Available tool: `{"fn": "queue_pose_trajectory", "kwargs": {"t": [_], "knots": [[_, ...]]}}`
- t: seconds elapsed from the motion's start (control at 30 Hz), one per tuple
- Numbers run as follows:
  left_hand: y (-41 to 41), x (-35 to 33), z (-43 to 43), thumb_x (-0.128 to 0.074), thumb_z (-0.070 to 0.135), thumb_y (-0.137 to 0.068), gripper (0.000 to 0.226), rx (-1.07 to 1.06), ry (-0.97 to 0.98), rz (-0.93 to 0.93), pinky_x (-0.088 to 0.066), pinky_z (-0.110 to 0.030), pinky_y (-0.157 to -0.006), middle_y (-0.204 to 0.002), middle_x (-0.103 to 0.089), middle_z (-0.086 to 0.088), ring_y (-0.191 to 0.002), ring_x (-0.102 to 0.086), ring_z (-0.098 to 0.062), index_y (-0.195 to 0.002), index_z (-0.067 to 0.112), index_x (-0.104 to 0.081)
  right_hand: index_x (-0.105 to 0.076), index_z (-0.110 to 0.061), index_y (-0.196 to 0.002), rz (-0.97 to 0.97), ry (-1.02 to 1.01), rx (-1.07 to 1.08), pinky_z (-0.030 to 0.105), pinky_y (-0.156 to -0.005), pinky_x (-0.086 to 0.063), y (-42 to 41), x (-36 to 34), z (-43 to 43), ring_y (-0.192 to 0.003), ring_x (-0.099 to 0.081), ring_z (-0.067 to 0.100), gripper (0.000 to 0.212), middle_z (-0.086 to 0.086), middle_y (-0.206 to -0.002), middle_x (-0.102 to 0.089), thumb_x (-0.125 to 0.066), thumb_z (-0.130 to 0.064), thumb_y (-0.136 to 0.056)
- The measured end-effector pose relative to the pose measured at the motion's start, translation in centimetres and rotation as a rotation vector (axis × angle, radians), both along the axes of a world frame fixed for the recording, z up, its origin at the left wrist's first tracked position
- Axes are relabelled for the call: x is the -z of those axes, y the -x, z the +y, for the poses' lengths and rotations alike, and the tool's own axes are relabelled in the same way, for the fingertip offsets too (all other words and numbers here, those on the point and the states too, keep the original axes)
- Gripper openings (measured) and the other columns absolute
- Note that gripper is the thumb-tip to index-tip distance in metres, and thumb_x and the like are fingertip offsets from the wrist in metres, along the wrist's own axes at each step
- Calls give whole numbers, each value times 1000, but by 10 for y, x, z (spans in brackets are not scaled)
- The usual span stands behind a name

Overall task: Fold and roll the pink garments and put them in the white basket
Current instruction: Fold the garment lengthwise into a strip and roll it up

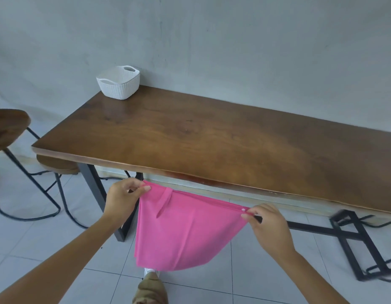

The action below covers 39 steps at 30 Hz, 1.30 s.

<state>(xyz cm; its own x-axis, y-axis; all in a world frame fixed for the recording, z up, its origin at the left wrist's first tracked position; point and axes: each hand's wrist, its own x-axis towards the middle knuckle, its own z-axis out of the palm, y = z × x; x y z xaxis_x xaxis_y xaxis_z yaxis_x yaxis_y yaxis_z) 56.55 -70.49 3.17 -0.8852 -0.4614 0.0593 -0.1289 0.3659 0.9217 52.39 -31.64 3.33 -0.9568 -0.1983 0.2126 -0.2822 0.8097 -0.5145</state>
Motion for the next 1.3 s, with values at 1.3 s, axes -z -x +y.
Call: {"fn": "queue_pose_trajectory", "kwargs": {"t": [1.3], "knots": [[60, -14, 2, -75, 15, -90, 11, 67, -29, 52, -48, -26, -72, -86, -73, 3, -78, -61, -11, -80, 16, -70, -76, -26, -74, -47, 134, 12, 19, -65, -44, 27, -40, 4, -80, -64, 6, 11, -20, -77, -71, -86, -25, -76]]}}
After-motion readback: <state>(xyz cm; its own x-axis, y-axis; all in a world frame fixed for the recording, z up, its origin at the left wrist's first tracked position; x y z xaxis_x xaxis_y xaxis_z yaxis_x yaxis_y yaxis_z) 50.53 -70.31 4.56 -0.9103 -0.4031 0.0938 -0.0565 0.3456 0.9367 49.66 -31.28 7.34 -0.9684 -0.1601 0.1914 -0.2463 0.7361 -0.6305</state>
